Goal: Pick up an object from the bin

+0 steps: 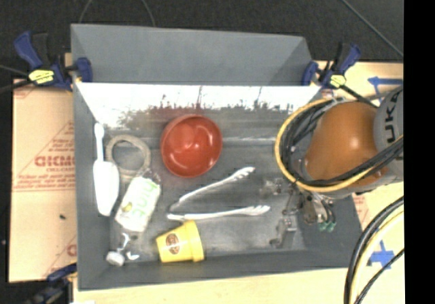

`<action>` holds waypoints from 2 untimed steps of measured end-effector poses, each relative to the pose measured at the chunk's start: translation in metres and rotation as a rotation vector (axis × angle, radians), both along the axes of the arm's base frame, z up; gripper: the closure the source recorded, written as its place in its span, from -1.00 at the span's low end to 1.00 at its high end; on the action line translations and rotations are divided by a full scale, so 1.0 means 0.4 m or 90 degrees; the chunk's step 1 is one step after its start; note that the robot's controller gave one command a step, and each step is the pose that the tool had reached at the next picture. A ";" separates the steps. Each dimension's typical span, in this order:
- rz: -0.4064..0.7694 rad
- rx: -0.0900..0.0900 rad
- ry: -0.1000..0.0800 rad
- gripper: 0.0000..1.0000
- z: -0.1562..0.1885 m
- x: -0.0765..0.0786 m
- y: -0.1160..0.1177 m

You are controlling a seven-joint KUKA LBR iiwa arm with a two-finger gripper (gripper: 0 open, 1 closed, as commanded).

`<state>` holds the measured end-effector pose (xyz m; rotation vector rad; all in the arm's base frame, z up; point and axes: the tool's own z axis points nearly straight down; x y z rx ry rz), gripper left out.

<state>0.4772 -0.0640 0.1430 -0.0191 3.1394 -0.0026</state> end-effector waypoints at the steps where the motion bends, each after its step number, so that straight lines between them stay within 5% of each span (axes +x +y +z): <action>1: 0.000 0.000 0.000 -1.00 0.000 0.000 0.000; 2: 0.138 -0.001 -0.003 -1.00 -0.023 0.109 -0.030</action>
Offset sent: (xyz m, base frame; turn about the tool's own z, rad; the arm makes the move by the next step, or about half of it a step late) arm 0.0421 -0.0111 -0.0095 -0.2174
